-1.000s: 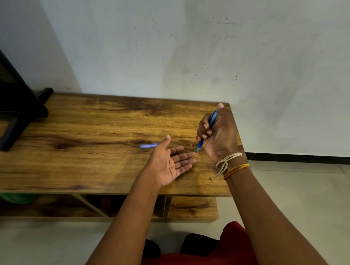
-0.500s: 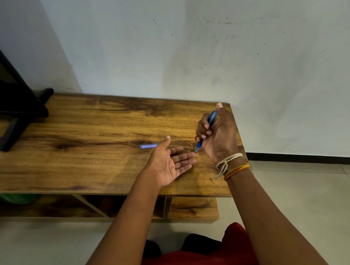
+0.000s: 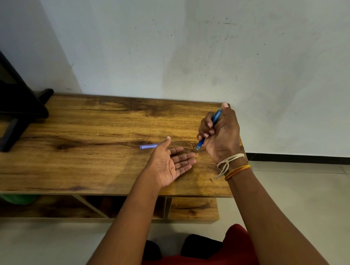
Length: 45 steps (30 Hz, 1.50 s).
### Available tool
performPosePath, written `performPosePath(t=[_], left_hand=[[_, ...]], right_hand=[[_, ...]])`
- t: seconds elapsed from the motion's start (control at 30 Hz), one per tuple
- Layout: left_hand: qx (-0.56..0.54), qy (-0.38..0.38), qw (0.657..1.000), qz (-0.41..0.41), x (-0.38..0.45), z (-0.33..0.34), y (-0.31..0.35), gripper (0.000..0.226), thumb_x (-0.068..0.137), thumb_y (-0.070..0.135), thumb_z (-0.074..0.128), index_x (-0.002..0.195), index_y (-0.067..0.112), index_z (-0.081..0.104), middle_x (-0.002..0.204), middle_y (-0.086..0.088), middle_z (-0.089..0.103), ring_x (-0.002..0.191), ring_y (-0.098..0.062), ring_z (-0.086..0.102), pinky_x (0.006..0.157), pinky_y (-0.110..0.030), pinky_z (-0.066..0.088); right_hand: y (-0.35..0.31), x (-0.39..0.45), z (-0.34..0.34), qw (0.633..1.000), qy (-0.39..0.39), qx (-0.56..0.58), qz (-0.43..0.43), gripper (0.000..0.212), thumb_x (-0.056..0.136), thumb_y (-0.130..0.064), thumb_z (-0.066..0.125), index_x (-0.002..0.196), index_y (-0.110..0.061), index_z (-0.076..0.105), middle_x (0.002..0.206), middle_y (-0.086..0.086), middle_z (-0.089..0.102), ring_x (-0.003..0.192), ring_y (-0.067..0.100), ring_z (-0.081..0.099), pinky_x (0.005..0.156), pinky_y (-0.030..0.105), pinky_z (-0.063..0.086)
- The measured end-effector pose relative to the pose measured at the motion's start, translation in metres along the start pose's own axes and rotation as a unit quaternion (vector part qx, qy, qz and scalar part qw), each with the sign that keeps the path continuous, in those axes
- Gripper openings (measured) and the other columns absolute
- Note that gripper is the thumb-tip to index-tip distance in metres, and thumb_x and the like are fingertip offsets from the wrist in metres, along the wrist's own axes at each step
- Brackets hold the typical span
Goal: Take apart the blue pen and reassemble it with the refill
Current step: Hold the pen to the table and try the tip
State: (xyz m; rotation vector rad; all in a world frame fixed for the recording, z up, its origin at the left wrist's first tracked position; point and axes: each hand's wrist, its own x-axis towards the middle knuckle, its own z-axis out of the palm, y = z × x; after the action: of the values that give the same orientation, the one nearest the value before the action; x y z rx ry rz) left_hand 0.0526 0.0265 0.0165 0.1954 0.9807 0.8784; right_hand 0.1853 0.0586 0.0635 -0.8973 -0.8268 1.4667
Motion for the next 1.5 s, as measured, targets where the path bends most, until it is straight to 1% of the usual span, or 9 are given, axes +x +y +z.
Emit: performPosePath(t=[0.17, 0.27, 0.37, 0.5, 0.67, 0.83, 1.2, 1.3, 1.5], left_hand=[[-0.001, 0.000, 1.000, -0.001, 0.000, 0.000, 0.000, 0.062, 0.097, 0.053, 0.038, 0.129, 0.001, 0.047, 0.116, -0.029, 0.064, 0.103, -0.040, 0.064, 0.085, -0.040, 0.051], [-0.002, 0.001, 1.000, -0.001, 0.000, 0.001, 0.000, 0.061, 0.097, 0.052, 0.038, 0.129, 0.001, 0.048, 0.117, -0.029, 0.064, 0.104, -0.040, 0.064, 0.086, -0.040, 0.051], [0.000, 0.003, 1.000, 0.000, 0.000, 0.002, -0.001, 0.061, 0.097, 0.052, 0.038, 0.129, 0.001, 0.049, 0.117, -0.029, 0.064, 0.106, -0.040, 0.063, 0.085, -0.040, 0.051], [0.004, 0.002, 1.000, 0.000, 0.000, 0.002, -0.001, 0.061, 0.097, 0.052, 0.037, 0.129, 0.001, 0.048, 0.117, -0.029, 0.064, 0.107, -0.040, 0.063, 0.088, -0.040, 0.050], [0.006, 0.001, 1.000, 0.000, -0.001, 0.001, 0.000, 0.061, 0.098, 0.052, 0.035, 0.129, 0.001, 0.048, 0.116, -0.029, 0.065, 0.104, -0.039, 0.064, 0.085, -0.039, 0.051], [0.008, -0.004, 1.000, -0.001, -0.002, 0.002, 0.000, 0.062, 0.098, 0.052, 0.034, 0.129, 0.000, 0.048, 0.116, -0.029, 0.065, 0.108, -0.040, 0.063, 0.088, -0.040, 0.050], [-0.011, -0.024, 1.000, 0.008, -0.003, -0.001, 0.000, 0.060, 0.099, 0.050, 0.033, 0.124, 0.000, 0.052, 0.102, -0.021, 0.072, 0.095, -0.034, 0.069, 0.081, -0.038, 0.053], [-0.013, -0.020, 1.000, 0.014, -0.003, -0.002, 0.000, 0.058, 0.099, 0.050, 0.034, 0.120, 0.001, 0.055, 0.101, -0.019, 0.073, 0.092, -0.032, 0.071, 0.078, -0.037, 0.054], [-0.014, -0.007, 1.000, 0.021, -0.003, -0.001, 0.000, 0.056, 0.099, 0.048, 0.035, 0.118, 0.000, 0.056, 0.103, -0.019, 0.073, 0.091, -0.032, 0.071, 0.076, -0.037, 0.054]], right_hand=[[-0.001, 0.000, 0.000, 1.000, 0.010, 0.006, -0.002, 0.050, 0.097, -0.042, 0.024, 0.058, -0.012, 0.034, 0.043, -0.004, 0.025, 0.051, 0.018, 0.017, 0.054, 0.032, 0.019], [-0.002, -0.001, 0.000, 1.000, 0.015, 0.013, -0.004, 0.053, 0.097, -0.045, 0.023, 0.058, -0.012, 0.033, 0.043, -0.004, 0.025, 0.051, 0.018, 0.017, 0.054, 0.031, 0.020], [-0.004, -0.001, -0.001, 1.000, 0.016, 0.023, -0.006, 0.050, 0.096, -0.043, 0.023, 0.057, -0.013, 0.032, 0.044, -0.003, 0.024, 0.051, 0.018, 0.017, 0.055, 0.031, 0.022], [-0.003, -0.001, -0.002, 0.999, 0.023, 0.040, 0.001, 0.052, 0.096, -0.046, 0.023, 0.058, -0.012, 0.033, 0.046, -0.001, 0.023, 0.052, 0.018, 0.019, 0.056, 0.031, 0.023], [-0.003, 0.001, -0.007, 0.994, 0.029, 0.101, 0.025, 0.052, 0.094, -0.048, 0.026, 0.057, -0.012, 0.032, 0.045, -0.002, 0.025, 0.051, 0.017, 0.021, 0.057, 0.030, 0.024], [0.000, 0.002, -0.014, 0.985, 0.040, 0.160, 0.045, 0.052, 0.092, -0.054, 0.028, 0.058, -0.014, 0.034, 0.044, -0.002, 0.027, 0.050, 0.015, 0.023, 0.058, 0.029, 0.025], [0.006, 0.007, -0.029, 0.965, 0.050, 0.248, 0.066, 0.052, 0.086, -0.055, 0.030, 0.055, -0.015, 0.036, 0.045, 0.000, 0.029, 0.049, 0.016, 0.027, 0.060, 0.030, 0.027], [0.007, 0.008, -0.030, 0.965, 0.046, 0.250, 0.068, 0.050, 0.086, -0.052, 0.029, 0.053, -0.015, 0.037, 0.045, 0.000, 0.029, 0.048, 0.016, 0.027, 0.060, 0.030, 0.027], [0.008, 0.008, -0.031, 0.966, 0.052, 0.245, 0.066, 0.053, 0.086, -0.057, 0.031, 0.054, -0.015, 0.038, 0.045, -0.001, 0.029, 0.048, 0.015, 0.028, 0.059, 0.029, 0.029]])
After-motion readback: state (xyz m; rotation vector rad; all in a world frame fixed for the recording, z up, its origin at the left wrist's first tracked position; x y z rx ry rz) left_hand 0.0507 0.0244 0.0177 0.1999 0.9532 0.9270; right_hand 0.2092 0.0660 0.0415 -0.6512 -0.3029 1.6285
